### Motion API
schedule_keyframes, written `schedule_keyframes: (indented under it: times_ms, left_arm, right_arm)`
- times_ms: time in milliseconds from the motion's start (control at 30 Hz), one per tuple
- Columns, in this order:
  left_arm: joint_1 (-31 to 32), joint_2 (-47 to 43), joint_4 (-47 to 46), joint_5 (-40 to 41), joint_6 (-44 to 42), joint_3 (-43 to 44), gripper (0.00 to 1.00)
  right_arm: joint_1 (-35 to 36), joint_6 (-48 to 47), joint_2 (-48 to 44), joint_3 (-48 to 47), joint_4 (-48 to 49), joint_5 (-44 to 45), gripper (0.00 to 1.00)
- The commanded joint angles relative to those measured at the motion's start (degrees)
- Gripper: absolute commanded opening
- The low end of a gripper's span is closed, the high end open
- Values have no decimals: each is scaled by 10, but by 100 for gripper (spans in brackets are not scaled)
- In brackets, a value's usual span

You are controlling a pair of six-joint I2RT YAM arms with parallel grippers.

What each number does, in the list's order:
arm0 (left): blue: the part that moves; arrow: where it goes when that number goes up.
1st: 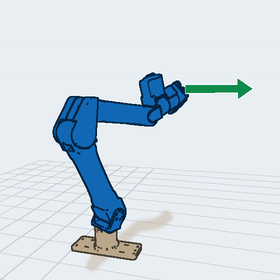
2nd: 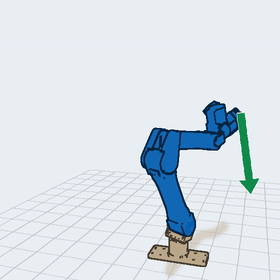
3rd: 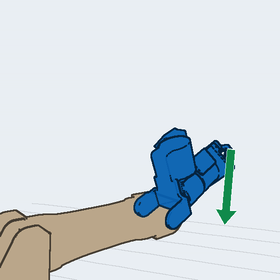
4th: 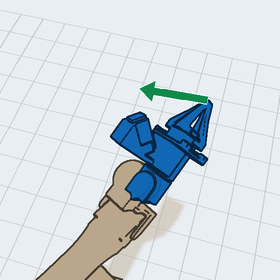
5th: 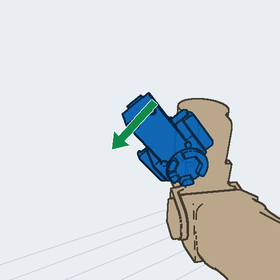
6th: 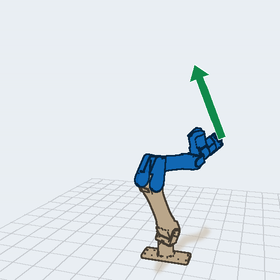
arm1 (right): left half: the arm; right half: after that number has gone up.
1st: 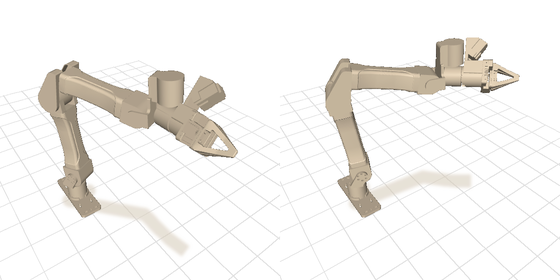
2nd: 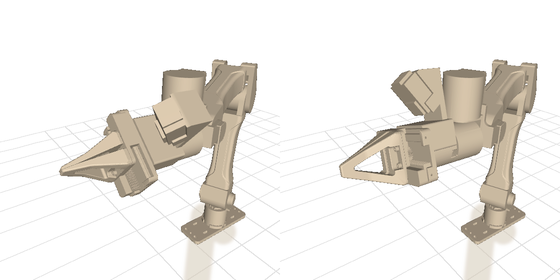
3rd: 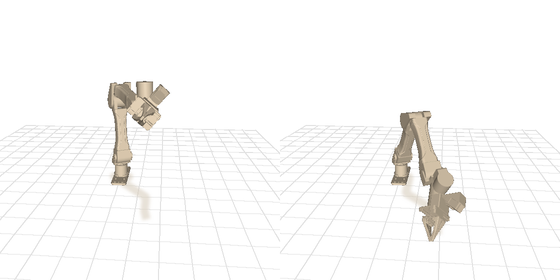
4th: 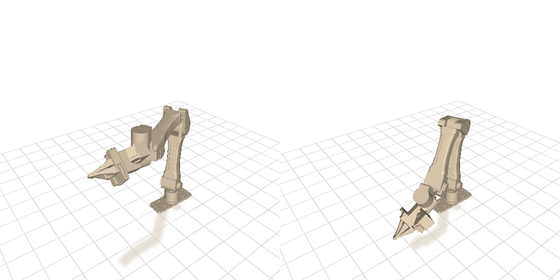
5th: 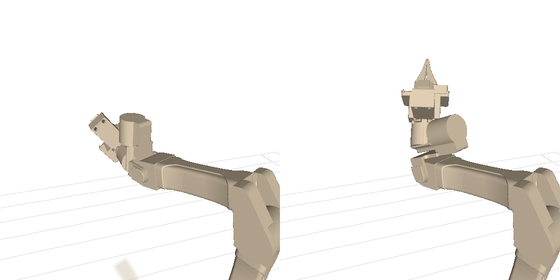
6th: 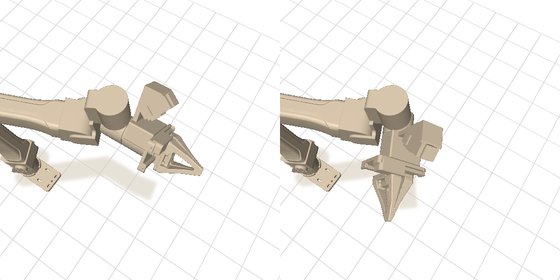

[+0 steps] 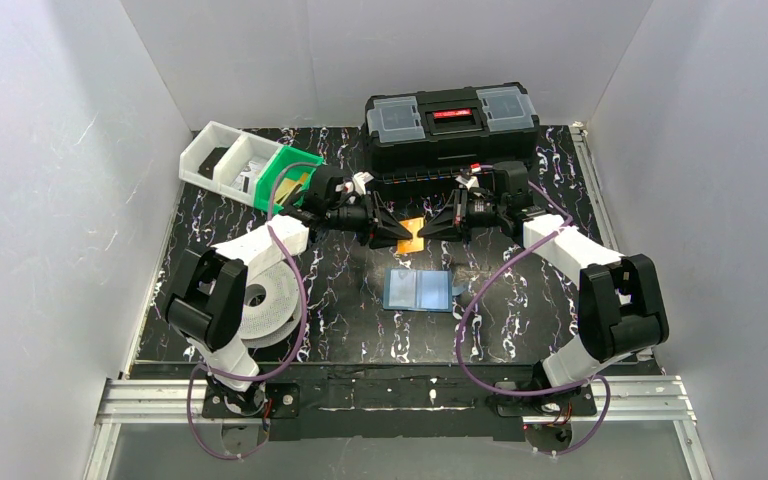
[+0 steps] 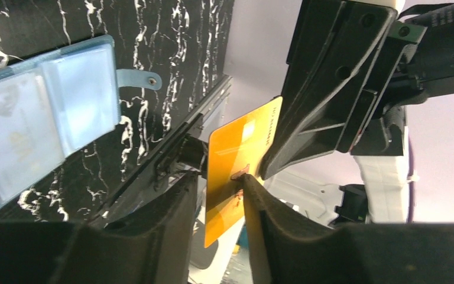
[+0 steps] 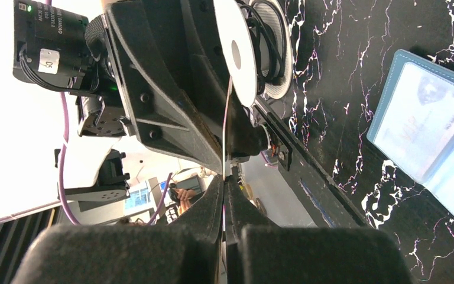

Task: Take the credit cards out of the card holder
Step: Place the credit card in the storage box.

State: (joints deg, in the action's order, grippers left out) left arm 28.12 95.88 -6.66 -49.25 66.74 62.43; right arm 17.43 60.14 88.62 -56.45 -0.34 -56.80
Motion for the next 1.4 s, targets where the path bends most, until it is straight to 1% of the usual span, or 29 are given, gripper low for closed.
schedule_keyframes:
  times_ms: [0,67,100,133,167,200,233,267,333,367,400,567,633,700,800,933,1200,1367]
  left_arm:
    - [-1,-26,-49,-23,34,-10,16]
    - [-1,-26,-47,-23,32,-10,0]
    - [-1,-27,-44,-23,28,-9,0]
    - [-1,-29,-37,-20,23,-8,0]
    - [-1,-31,-24,-15,12,-4,0]
    - [-1,-34,1,-8,-3,2,0]
    - [-2,-36,33,3,-28,12,0]
    - [-4,-39,83,28,-59,24,0]
    - [-9,-45,171,72,-126,55,0]
    - [-14,-47,209,95,-154,70,0]
    - [-21,-49,242,117,-182,85,0]
    - [-59,-37,375,256,-318,165,0]
    - [-72,-23,426,336,-366,205,0]
    - [-81,-8,471,433,-411,242,0]
    - [-91,23,513,582,-468,304,0]
    - [-99,67,524,733,-531,359,0]
    - [-108,182,518,890,-619,465,0]
    - [-119,271,539,925,-651,564,0]
  right_arm:
    - [6,5,-9,-3,22,-18,1]
    - [8,-9,-7,-9,6,-11,1]
    - [9,-18,-8,-13,-15,-5,7]
    - [9,-30,-9,-18,-36,4,18]
    - [10,-44,-11,-25,-57,16,31]
    - [10,-58,-12,-32,-81,29,46]
    - [10,-74,-15,-41,-105,44,60]
    - [10,-87,-17,-49,-127,57,72]
    - [10,-117,-23,-65,-168,85,88]
    - [10,-128,-27,-73,-190,100,94]
    - [10,-140,-32,-79,-209,115,98]
    - [10,-176,-49,-98,-267,176,98]
    - [10,-187,-53,-104,-288,195,98]
    - [10,-198,-58,-108,-306,213,98]
    - [10,-215,-67,-110,-325,235,98]
    - [10,-231,-79,-106,-347,258,98]
    - [10,-240,-105,-83,-363,281,98]
    - [11,-238,-118,-66,-367,286,98]
